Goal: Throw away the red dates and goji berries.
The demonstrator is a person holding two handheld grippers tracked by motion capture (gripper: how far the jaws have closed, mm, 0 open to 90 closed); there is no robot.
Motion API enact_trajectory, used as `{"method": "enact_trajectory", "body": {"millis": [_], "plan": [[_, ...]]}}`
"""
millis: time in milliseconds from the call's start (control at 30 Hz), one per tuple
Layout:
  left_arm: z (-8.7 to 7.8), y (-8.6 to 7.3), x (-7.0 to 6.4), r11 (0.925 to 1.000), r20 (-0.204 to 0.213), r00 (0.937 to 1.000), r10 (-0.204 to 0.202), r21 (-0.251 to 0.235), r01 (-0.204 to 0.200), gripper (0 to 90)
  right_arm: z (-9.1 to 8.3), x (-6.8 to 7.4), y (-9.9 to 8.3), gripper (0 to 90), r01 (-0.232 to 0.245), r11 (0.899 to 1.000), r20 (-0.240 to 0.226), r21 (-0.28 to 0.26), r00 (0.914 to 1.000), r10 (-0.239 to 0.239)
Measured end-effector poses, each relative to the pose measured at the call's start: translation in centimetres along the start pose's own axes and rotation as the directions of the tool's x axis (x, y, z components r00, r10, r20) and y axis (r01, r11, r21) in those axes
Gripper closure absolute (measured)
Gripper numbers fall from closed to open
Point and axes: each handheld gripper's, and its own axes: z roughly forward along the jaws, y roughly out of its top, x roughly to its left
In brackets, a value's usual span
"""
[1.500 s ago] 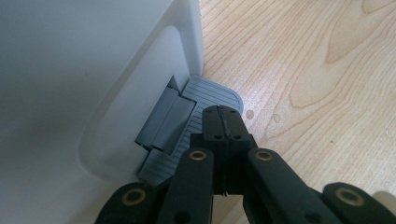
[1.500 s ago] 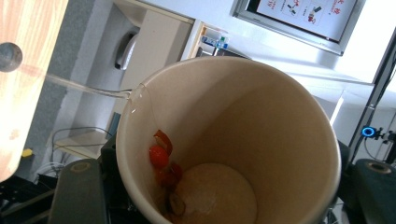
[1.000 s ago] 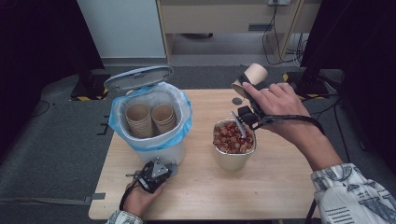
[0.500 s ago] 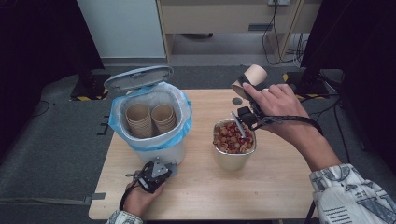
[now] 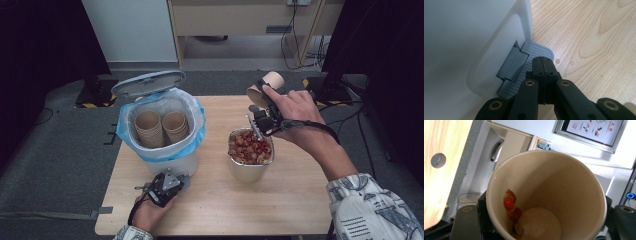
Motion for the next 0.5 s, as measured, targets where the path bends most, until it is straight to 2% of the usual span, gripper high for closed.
{"method": "enact_trajectory", "body": {"millis": [267, 400, 500], "plan": [[0.01, 0.00, 0.01, 1.0000, 0.001, 1.0000, -0.002, -0.001, 0.002, 89.9, 0.47, 0.00, -0.41, 29.4, -0.076, 0.997, -0.014, -0.001, 0.9970, 0.075], [0.01, -0.01, 0.01, 1.0000, 0.001, 1.0000, -0.002, -0.001, 0.002, 89.9, 0.56, -0.05, -0.49, 29.4, -0.095, 0.995, -0.021, 0.008, 0.9952, 0.095], [0.01, -0.01, 0.01, 1.0000, 0.001, 1.0000, -0.002, -0.001, 0.002, 89.9, 0.72, -0.06, -0.50, 29.4, -0.104, 0.995, -0.020, -0.006, 0.9944, 0.104]]}}
